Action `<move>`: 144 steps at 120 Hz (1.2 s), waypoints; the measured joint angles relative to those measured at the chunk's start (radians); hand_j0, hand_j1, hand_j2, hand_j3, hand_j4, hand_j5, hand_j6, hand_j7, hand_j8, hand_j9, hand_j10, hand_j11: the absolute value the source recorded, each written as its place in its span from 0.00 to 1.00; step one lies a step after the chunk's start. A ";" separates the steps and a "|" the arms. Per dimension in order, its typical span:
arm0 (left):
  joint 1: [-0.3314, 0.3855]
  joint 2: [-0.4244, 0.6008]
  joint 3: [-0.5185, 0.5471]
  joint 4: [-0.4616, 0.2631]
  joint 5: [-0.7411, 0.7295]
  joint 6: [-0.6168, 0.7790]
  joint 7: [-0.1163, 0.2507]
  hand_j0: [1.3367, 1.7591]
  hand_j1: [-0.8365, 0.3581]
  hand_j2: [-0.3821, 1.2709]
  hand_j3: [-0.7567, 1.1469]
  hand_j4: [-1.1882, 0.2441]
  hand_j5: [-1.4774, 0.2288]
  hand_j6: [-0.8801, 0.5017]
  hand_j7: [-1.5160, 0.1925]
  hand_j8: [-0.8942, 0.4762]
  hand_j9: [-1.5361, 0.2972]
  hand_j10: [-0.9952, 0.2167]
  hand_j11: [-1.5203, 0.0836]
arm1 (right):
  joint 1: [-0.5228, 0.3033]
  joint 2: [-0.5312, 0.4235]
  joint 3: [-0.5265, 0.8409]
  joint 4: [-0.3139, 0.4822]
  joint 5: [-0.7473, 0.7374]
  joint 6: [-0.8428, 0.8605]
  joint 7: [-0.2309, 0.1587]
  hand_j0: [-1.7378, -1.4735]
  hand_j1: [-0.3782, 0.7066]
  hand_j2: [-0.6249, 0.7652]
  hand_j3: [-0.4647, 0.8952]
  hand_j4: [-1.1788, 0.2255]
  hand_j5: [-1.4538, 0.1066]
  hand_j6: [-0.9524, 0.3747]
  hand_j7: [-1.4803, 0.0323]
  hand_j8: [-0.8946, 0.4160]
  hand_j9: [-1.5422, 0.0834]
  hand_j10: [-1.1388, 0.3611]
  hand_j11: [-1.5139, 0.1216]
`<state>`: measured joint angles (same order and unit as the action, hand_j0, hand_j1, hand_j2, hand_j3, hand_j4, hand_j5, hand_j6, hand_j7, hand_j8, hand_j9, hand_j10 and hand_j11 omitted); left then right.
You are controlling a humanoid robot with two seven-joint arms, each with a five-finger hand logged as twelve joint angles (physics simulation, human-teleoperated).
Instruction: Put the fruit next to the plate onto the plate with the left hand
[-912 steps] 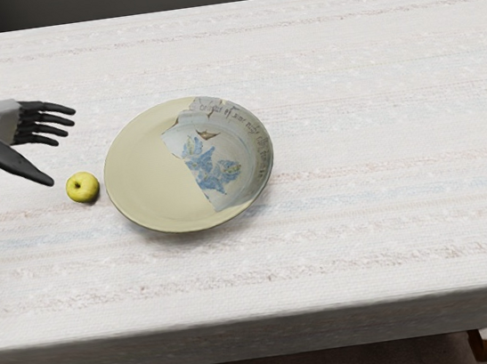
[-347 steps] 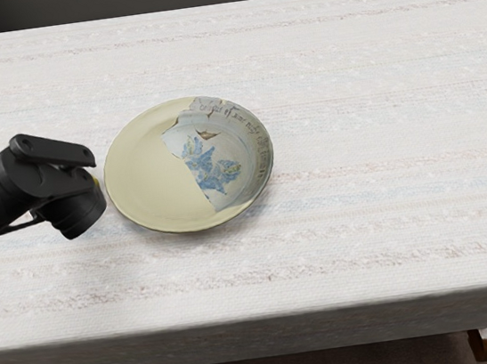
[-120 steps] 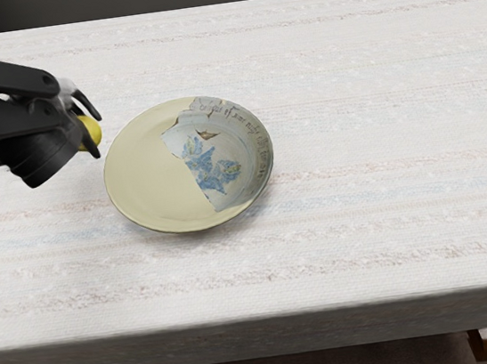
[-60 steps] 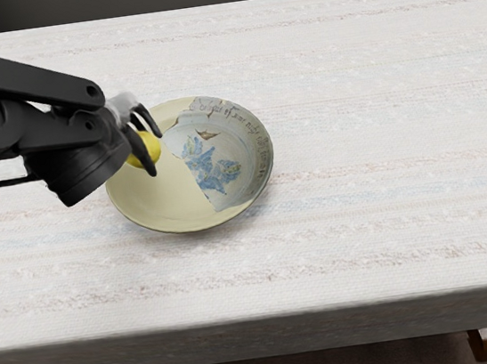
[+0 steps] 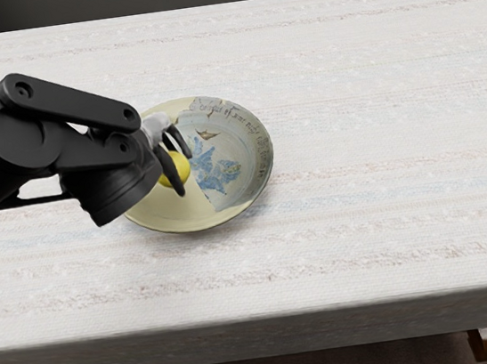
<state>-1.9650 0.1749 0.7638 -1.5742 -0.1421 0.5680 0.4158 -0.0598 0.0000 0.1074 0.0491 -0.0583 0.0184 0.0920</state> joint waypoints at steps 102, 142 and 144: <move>-0.033 0.553 -0.152 0.008 0.023 -0.379 -0.017 0.76 0.74 0.27 0.40 0.65 0.67 0.46 0.69 0.47 0.66 0.61 0.74 | 0.000 0.000 0.000 0.000 0.000 0.000 0.000 0.30 0.07 0.44 0.34 0.81 0.90 0.69 0.95 0.65 0.92 0.73 0.90; 0.450 0.802 -0.682 0.028 0.212 -0.937 -0.154 0.76 0.75 0.26 0.40 0.66 0.68 0.46 0.70 0.47 0.66 0.62 0.75 | 0.000 0.000 0.000 0.000 0.000 0.000 0.000 0.30 0.07 0.44 0.34 0.81 0.90 0.69 0.95 0.65 0.92 0.73 0.90; 0.474 0.812 -0.713 0.030 0.217 -0.963 -0.161 0.76 0.75 0.26 0.40 0.66 0.68 0.46 0.70 0.47 0.66 0.62 0.75 | 0.000 0.000 0.000 0.000 0.000 0.000 0.000 0.30 0.07 0.44 0.34 0.81 0.90 0.69 0.95 0.65 0.92 0.73 0.90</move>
<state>-1.4907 0.9871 0.0509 -1.5438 0.0750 -0.3946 0.2545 -0.0598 0.0000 0.1074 0.0491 -0.0583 0.0184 0.0920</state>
